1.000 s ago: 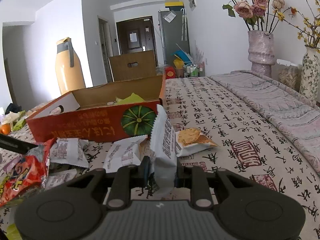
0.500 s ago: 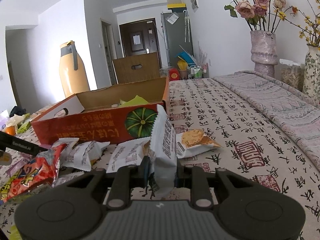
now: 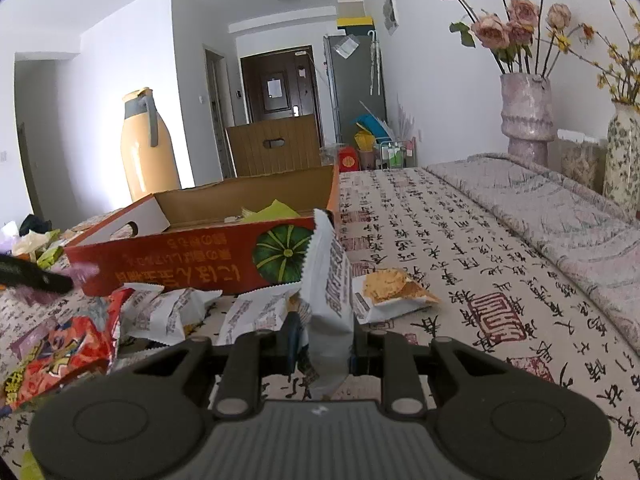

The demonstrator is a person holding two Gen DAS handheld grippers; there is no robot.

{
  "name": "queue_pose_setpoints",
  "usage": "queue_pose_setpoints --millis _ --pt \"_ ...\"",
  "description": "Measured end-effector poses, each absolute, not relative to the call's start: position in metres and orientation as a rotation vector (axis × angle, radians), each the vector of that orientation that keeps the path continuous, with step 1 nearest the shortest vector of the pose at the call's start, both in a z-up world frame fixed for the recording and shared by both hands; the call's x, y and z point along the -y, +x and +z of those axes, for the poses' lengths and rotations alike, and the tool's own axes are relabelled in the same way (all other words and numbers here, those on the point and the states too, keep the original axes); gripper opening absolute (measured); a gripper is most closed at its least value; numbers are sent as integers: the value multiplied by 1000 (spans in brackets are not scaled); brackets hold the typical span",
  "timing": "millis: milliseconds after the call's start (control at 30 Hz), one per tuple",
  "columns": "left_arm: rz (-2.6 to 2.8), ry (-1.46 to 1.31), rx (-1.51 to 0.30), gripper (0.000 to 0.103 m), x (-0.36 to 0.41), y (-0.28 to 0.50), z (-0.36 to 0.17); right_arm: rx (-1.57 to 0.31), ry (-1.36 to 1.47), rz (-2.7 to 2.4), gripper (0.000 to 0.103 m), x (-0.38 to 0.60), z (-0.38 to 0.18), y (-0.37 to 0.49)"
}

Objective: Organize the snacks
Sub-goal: 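Carry the white and pink packets over the cardboard box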

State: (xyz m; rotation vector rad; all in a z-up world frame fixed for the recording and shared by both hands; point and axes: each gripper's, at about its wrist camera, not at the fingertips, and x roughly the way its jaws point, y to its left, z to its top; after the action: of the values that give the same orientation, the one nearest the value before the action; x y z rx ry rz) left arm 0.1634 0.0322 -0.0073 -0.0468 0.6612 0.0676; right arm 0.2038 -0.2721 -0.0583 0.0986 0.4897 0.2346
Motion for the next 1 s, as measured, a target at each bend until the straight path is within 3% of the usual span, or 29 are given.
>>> queue_pose_setpoints --millis 500,1000 --pt "43 -61 -521 63 -17 177 37 -408 88 285 22 247 -15 215" --pt "110 -56 -462 63 -11 228 54 -348 29 340 22 200 29 290"
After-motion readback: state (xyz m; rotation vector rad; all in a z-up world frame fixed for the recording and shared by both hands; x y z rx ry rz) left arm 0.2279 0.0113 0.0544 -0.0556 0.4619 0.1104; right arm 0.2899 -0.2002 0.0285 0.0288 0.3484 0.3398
